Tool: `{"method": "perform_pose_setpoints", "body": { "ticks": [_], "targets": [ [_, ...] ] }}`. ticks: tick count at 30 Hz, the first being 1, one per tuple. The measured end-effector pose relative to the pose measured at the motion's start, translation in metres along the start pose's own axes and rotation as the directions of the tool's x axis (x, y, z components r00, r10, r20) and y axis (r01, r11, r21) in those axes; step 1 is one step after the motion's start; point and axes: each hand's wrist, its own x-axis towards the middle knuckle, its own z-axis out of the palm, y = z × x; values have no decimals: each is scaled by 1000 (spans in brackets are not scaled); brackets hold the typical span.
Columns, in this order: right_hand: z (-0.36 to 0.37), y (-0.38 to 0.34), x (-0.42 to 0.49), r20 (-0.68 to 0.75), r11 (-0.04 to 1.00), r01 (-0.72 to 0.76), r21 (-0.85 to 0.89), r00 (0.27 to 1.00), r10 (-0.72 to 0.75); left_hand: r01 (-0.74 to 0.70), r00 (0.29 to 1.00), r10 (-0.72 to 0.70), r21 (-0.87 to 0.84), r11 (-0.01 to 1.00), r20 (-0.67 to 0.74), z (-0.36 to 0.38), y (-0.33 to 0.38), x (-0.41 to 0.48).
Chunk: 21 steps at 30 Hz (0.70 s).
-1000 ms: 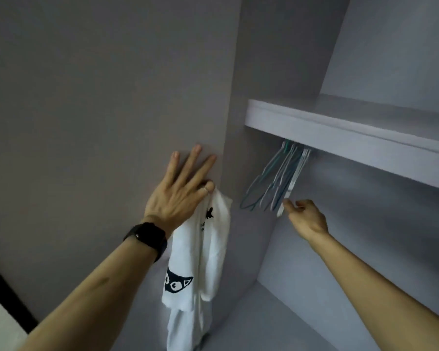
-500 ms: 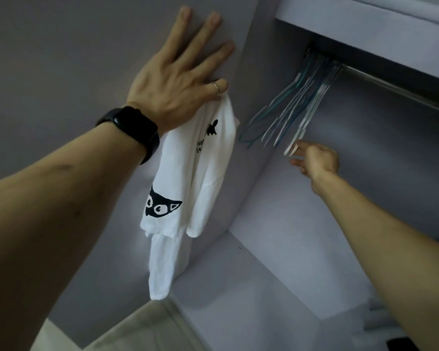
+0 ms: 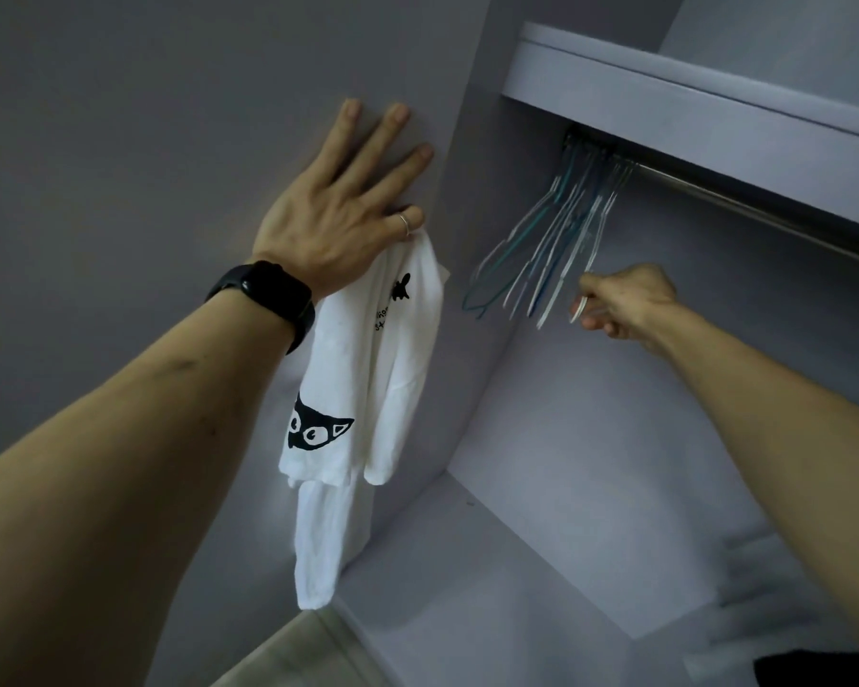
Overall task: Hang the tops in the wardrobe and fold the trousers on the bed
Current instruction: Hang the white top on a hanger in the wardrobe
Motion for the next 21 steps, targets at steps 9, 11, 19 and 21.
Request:
{"method": "perform_pose_setpoints", "body": {
  "ticks": [9, 11, 19, 21],
  "targets": [
    [-3, -4, -5, 142, 982, -53, 181, 990, 27, -4, 1000, 4, 10, 1000, -14, 2, 4, 0],
    [3, -7, -7, 177, 950, -64, 305, 984, 9, -1, 1000, 1, -2, 1000, -11, 1, 3, 0],
    [11, -4, -2, 16, 989, -2, 146, 1000, 0, 2, 1000, -2, -18, 1000, 7, 3, 4, -1],
    [8, -3, 3, -119, 1000, 2, 7, 993, -1, 2, 999, -2, -2, 1000, 32, 3, 4, -3]
  ]
}}
